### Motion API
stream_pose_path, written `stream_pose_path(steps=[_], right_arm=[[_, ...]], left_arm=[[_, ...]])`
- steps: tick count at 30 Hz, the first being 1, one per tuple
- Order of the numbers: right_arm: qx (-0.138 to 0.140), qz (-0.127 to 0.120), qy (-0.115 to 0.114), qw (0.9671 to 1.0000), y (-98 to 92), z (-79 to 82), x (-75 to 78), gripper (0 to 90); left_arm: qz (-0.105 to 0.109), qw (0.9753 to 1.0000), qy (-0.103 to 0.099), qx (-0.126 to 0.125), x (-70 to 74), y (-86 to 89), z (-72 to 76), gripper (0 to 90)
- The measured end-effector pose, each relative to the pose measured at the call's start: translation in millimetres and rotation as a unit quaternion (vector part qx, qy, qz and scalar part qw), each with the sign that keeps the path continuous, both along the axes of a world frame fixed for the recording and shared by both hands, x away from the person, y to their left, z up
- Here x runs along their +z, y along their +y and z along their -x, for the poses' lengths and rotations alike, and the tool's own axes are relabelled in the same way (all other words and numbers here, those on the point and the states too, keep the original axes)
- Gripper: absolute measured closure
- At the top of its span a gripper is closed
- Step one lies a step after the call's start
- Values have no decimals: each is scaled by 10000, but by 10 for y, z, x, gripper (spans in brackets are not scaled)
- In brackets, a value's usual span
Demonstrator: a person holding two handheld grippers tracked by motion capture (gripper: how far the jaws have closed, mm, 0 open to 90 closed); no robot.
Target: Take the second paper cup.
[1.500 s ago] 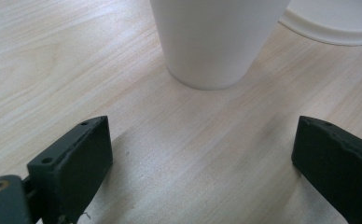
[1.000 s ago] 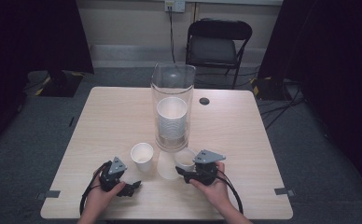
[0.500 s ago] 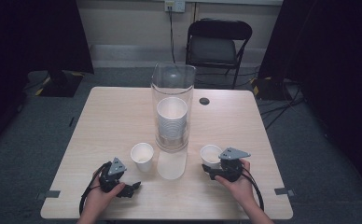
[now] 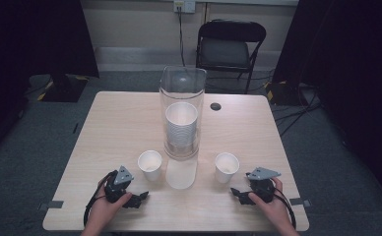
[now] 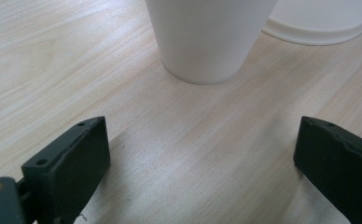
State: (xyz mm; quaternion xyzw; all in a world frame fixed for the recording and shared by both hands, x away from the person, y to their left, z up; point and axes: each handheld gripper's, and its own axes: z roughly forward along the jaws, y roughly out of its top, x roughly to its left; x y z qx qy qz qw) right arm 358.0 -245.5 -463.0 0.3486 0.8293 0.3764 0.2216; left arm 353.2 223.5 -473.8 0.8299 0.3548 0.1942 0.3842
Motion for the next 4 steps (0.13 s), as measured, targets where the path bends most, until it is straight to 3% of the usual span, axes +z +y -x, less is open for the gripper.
stream_pose_path(steps=[1,4], right_arm=[[-26,-40,102,9999,-34,4,0,139],[-56,-68,97,9999,-73,5,-2,139]], left_arm=[[-16,10000,-2,-7,1,2,-1,31],[-19,10000,-1,-9,1,3,-1,31]])
